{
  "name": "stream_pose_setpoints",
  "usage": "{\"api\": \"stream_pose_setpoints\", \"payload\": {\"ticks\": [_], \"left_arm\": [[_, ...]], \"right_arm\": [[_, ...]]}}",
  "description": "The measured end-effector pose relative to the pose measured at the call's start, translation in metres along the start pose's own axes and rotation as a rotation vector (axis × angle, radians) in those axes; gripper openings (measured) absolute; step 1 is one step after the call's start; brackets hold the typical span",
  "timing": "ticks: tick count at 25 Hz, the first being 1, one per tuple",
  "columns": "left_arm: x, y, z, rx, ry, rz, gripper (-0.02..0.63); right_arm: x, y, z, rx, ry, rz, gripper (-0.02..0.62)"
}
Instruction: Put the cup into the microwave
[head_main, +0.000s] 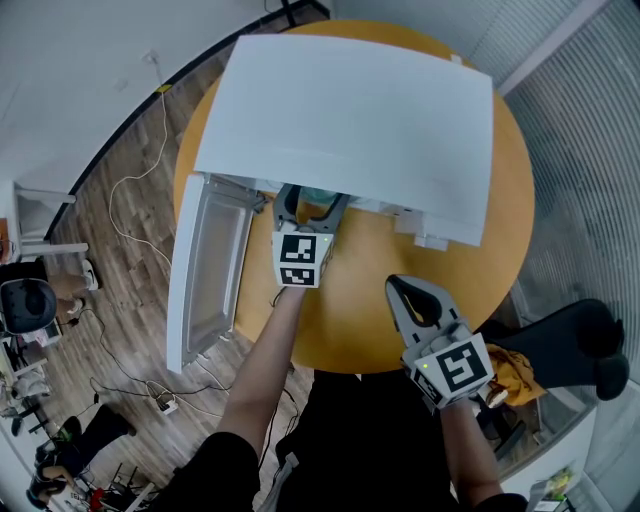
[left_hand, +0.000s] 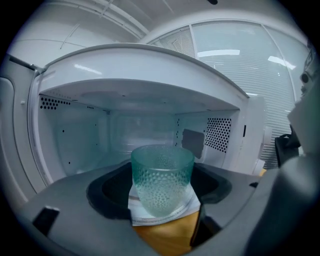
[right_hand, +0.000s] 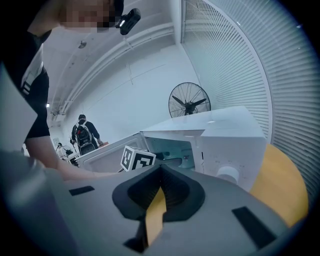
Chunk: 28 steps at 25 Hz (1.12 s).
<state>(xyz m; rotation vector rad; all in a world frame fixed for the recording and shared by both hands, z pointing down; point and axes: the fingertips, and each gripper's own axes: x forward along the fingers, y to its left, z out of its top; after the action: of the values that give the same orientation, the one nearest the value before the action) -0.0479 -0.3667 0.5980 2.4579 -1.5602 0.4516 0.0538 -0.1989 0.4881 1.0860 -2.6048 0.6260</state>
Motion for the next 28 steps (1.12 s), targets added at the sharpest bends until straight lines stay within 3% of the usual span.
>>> {"api": "stream_pose_setpoints", "payload": {"ticks": [28], "left_arm": [[0.045, 0.011, 0.02, 0.047, -0.111, 0.011, 0.351]], "right_arm": [[-0.011, -0.003, -0.009, 0.031, -0.004, -0.002, 0.009]]}}
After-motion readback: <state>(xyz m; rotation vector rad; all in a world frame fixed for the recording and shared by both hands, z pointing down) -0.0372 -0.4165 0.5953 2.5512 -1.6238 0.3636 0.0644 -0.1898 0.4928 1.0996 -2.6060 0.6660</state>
